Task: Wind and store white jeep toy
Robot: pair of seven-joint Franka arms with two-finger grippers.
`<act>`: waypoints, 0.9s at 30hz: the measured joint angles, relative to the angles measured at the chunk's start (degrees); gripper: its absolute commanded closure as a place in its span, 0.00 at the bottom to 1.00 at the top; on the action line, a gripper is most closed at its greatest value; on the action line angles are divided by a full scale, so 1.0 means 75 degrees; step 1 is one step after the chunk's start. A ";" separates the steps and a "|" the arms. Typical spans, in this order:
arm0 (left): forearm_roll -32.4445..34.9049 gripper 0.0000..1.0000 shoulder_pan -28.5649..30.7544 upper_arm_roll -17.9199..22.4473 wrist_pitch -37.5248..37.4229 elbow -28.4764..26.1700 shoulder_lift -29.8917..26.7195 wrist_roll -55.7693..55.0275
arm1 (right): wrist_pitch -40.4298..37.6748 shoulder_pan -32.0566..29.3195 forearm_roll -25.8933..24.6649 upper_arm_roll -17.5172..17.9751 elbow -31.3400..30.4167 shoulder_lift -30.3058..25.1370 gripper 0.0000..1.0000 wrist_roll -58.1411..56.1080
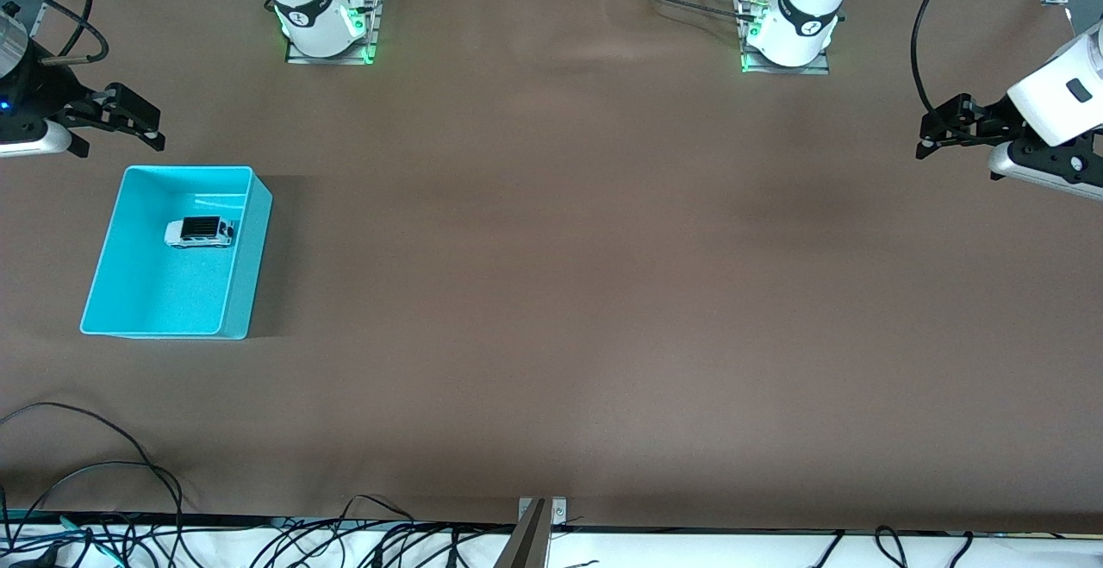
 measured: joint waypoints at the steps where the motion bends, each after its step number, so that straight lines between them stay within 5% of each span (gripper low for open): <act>1: 0.0000 0.00 0.0000 0.0000 0.0000 0.0000 0.0000 0.0000 | 0.0000 0.0000 -0.0011 0.0000 0.0002 0.0000 0.00 0.0000; 27: 0.0000 0.00 0.0000 0.0000 0.0000 0.0000 0.0000 0.0000 | -0.0060 0.0000 -0.0444 0.0000 0.0781 0.0697 0.00 -0.0002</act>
